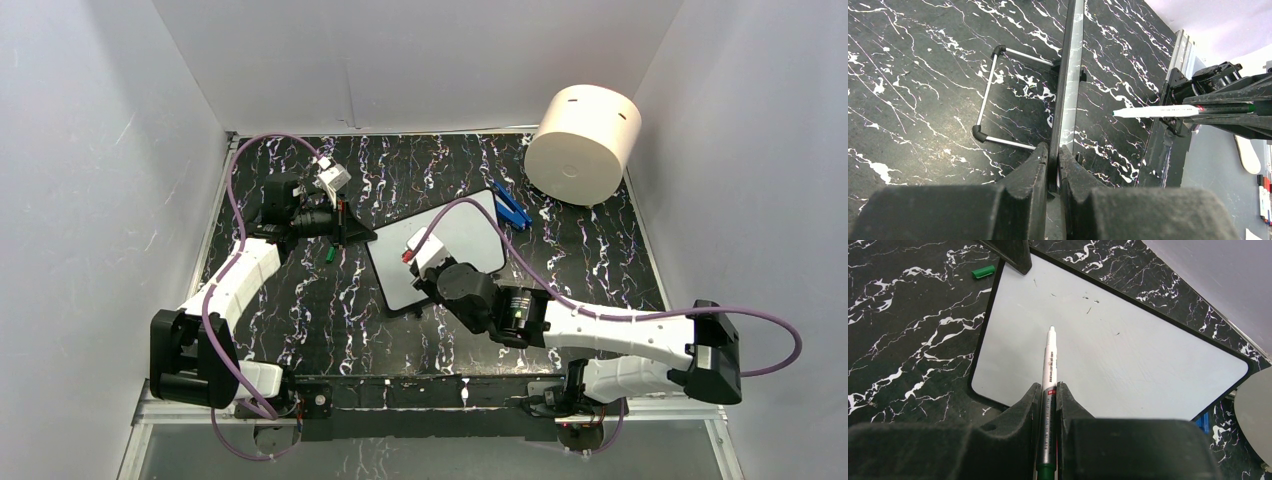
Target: Write a sentence on the whiteboard
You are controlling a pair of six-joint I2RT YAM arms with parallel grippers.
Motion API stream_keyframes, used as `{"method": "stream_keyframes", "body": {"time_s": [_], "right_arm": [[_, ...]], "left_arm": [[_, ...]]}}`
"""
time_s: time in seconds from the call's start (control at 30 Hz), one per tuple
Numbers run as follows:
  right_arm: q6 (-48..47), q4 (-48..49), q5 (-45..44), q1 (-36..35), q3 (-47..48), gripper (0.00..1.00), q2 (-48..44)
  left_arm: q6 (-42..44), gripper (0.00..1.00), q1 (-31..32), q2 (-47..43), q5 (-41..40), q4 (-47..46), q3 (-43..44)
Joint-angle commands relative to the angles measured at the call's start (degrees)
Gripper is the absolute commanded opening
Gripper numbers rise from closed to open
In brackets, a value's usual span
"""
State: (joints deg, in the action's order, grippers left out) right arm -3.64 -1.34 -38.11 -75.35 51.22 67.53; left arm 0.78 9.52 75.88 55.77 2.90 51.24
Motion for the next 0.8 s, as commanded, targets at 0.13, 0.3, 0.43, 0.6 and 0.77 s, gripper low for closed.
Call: {"method": "stream_keyframes", "body": {"time_s": [0.13, 0.3, 0.43, 0.6, 0.77], "right_arm": [[-0.43, 6.20, -2.71, -1.30, 4.58, 0.00, 2.49], [-1.27, 7.14, -3.76, -2.35, 6.35, 0.00, 4.56], [-1.47, 7.25, -4.53, -2.78, 7.34, 0.00, 6.36], [-1.18, 7.32, -5.68, -2.91, 8.14, 0.00, 7.98], [-1.01, 5.58, -6.93, -3.15, 10.32, 0.00, 10.24]], "left_arm": [[1.77, 0.00, 0.32, 0.06, -2.90, 2.60, 1.40], [1.72, 0.00, 0.33, 0.15, -3.02, 2.70, 1.40], [1.58, 0.00, 0.32, 0.15, -2.78, 2.82, 1.50], [1.57, 0.00, 0.41, 0.49, -2.81, 2.82, 1.57], [1.49, 0.00, 0.41, 0.67, -3.01, 2.82, 1.58]]}}
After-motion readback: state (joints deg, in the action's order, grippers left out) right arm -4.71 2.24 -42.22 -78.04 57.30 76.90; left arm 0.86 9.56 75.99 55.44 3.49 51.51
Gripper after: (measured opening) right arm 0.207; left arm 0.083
